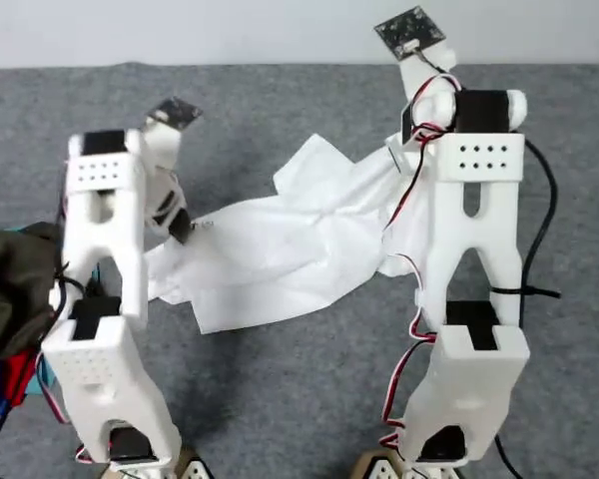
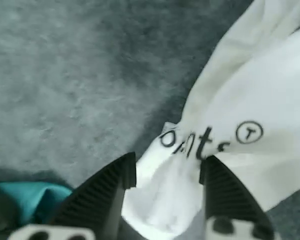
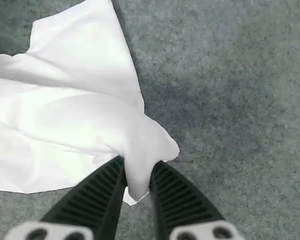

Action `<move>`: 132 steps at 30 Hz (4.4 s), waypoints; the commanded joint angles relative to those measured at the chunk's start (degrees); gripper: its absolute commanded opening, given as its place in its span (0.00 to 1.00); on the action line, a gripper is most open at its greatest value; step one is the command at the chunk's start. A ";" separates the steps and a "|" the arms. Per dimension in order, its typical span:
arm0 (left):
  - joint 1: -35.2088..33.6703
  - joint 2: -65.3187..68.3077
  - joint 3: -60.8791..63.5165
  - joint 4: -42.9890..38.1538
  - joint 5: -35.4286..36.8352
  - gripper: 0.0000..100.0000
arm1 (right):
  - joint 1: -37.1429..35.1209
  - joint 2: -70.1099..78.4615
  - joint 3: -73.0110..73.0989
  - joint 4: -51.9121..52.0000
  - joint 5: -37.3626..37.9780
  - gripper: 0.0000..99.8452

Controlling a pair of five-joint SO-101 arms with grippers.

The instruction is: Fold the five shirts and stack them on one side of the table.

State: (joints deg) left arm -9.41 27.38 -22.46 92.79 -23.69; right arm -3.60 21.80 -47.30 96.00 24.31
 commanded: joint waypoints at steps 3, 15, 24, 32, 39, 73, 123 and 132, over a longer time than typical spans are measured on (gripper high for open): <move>-2.46 0.62 -17.01 5.89 -0.53 0.21 | -0.48 -0.31 -0.44 -1.01 0.44 0.01; 2.99 -6.77 -10.68 7.91 -0.79 0.21 | 4.09 -0.22 -0.18 -2.51 0.62 0.01; 17.85 -26.11 21.05 7.03 -5.98 0.21 | 4.09 0.92 -0.09 -2.68 0.70 0.01; 15.65 -21.89 33.36 -6.59 -7.82 0.21 | 3.21 3.21 -0.09 -2.59 0.44 0.01; 13.89 -13.54 33.54 -16.00 -7.74 0.21 | 1.71 3.30 -0.09 -2.59 0.44 0.01; 11.16 -17.49 -2.95 6.86 -7.82 0.01 | 1.01 2.77 -11.96 5.14 0.44 0.01; 10.73 -7.74 26.68 -9.23 -8.62 0.17 | 2.51 3.38 -15.56 6.64 0.44 0.01; 10.55 -7.56 26.68 -12.13 -8.44 0.12 | 2.42 3.38 -15.56 6.64 0.35 0.01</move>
State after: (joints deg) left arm 1.49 20.00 4.44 82.33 -32.84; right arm -1.85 25.58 -60.40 100.48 24.40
